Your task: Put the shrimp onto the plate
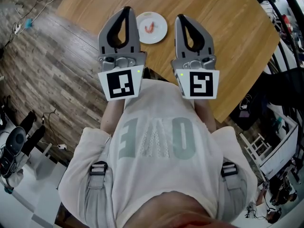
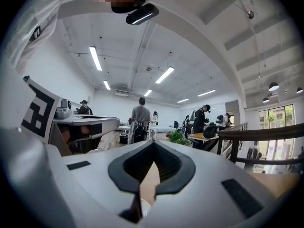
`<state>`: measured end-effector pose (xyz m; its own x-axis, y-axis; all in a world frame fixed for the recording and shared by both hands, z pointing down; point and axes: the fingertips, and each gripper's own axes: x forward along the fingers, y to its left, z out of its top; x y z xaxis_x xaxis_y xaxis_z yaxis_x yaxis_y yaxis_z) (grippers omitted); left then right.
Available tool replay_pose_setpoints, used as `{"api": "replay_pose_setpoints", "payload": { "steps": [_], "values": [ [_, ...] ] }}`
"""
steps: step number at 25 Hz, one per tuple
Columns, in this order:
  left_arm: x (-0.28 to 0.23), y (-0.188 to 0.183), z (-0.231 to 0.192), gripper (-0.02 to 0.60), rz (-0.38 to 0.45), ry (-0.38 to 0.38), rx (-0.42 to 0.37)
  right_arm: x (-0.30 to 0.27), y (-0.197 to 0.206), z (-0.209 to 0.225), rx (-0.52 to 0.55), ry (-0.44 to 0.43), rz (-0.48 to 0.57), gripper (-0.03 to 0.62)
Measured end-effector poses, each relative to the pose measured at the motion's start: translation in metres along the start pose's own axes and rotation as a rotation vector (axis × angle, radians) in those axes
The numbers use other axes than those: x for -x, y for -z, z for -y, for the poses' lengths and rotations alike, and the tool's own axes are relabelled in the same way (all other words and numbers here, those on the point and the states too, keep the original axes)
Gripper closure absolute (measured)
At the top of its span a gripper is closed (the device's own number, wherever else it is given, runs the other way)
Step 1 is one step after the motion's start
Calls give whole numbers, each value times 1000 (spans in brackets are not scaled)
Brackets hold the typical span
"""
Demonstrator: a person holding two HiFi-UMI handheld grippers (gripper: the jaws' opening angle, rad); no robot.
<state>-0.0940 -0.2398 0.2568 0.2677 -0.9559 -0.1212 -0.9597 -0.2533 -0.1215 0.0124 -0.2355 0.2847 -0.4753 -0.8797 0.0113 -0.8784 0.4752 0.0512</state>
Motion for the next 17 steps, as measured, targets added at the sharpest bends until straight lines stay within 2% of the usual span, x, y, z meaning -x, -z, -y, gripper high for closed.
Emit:
{"api": "replay_pose_setpoints", "payload": {
  "steps": [17],
  "values": [
    [-3,-2,-3,572,4,8,-9,-2,4,1,14,13,-20,576]
  ]
}}
